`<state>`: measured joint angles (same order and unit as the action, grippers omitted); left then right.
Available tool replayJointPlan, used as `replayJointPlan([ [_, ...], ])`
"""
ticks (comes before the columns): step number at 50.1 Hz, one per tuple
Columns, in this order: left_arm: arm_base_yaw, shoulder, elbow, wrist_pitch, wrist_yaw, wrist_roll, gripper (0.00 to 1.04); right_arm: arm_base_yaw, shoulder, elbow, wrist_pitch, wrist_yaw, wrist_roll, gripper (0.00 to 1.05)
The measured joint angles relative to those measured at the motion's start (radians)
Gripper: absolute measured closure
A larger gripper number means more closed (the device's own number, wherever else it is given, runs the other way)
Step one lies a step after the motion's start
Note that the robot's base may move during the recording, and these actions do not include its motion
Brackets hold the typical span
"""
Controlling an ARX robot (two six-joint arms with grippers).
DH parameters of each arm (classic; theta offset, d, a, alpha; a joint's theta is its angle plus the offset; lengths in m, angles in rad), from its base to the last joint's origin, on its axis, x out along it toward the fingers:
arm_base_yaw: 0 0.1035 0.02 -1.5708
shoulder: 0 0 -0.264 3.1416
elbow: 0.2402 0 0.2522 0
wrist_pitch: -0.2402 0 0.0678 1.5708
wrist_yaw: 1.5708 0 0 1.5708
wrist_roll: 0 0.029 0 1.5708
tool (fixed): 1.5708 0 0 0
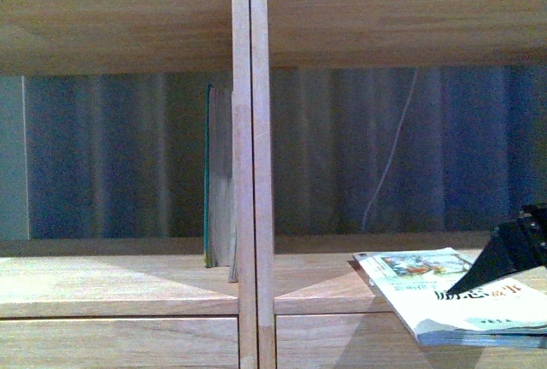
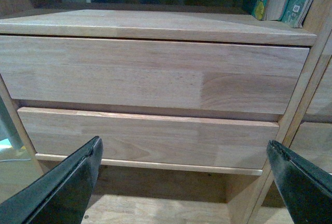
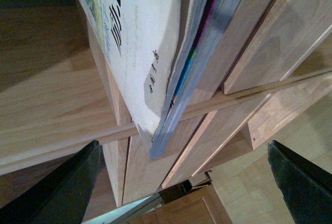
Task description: Organize books on shelf
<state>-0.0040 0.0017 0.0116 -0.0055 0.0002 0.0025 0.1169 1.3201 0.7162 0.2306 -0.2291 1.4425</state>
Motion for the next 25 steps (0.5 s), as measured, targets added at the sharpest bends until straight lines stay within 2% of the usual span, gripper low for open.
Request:
replayJointPlan([
  [10,0.0,0.0,0.0,0.0,0.0,0.0,0.07,0.011,0.098,0.065,0.055,0.054,0.017,0.07],
  [25,0.0,0.0,0.0,0.0,0.0,0.0,0.07,0.01,0.21,0.168,0.056,0.104,0.008,0.07],
])
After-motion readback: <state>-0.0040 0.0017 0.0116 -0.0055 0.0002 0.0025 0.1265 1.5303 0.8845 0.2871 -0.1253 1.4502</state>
